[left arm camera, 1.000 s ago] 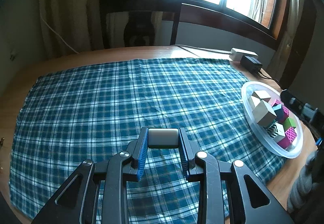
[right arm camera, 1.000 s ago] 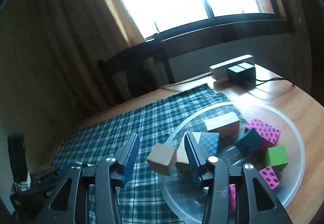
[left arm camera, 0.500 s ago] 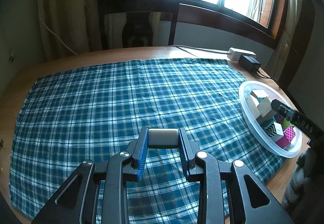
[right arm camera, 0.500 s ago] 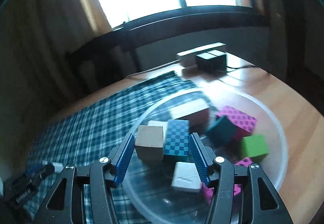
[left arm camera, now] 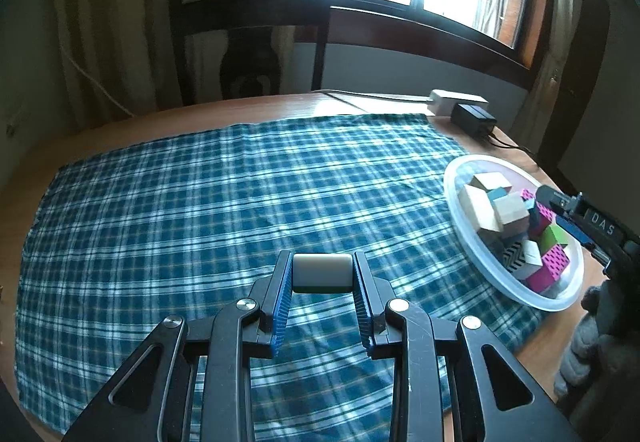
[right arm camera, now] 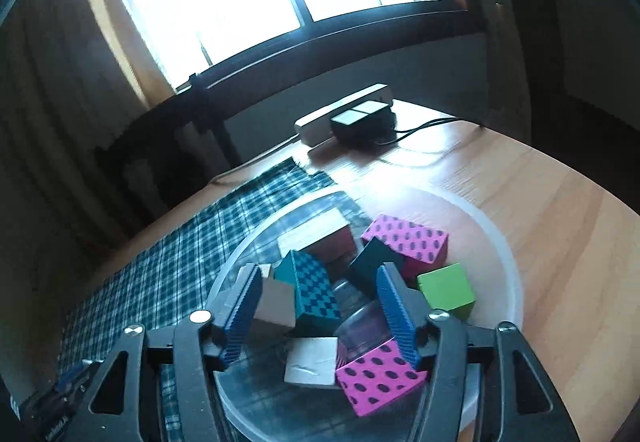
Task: Organize rigid objects
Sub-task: 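Carry the white symbol block over the bowl with the left gripper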
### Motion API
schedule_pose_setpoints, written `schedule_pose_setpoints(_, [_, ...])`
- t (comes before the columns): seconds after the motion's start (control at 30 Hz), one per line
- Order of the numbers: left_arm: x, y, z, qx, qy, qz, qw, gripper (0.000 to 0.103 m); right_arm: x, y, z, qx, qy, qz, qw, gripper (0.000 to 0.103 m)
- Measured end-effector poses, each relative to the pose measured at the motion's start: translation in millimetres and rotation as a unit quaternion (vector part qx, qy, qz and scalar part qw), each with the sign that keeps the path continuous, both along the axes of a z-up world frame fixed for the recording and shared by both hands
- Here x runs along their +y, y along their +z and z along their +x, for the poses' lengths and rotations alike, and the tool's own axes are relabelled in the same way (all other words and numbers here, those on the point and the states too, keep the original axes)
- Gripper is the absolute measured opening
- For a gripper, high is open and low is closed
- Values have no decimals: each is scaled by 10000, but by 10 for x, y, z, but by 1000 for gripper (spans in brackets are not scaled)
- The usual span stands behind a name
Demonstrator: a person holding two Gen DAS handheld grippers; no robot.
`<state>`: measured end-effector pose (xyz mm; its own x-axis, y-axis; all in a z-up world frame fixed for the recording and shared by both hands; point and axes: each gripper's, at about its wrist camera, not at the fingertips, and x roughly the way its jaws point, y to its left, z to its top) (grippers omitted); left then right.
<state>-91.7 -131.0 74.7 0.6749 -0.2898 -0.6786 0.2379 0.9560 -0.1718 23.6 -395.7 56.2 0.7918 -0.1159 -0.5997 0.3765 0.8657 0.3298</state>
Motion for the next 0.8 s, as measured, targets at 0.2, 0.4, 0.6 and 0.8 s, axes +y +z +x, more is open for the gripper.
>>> schedule_pose_setpoints(0.2, [-371, -42, 151, -68, -321, -33, 9995, 30, -52, 72, -87, -198, -148, -66, 9997, 74])
schedule_pose_setpoints(0.4, [-673, 26, 157, -211, -758, -154, 9968, 30, -198, 81, -149, -262, -300, -10, 9992, 74])
schedule_pose_setpoints(0.6, [-968, 82, 130, -214, -1158, -265, 9927, 30, -372, 83, -213, -323, -518, 77, 9981, 74])
schedule_pose_setpoints(0.8, [-1141, 144, 67, -249, -1421, -244, 9892, 30, -512, 61, -244, -348, -638, 242, 9971, 75])
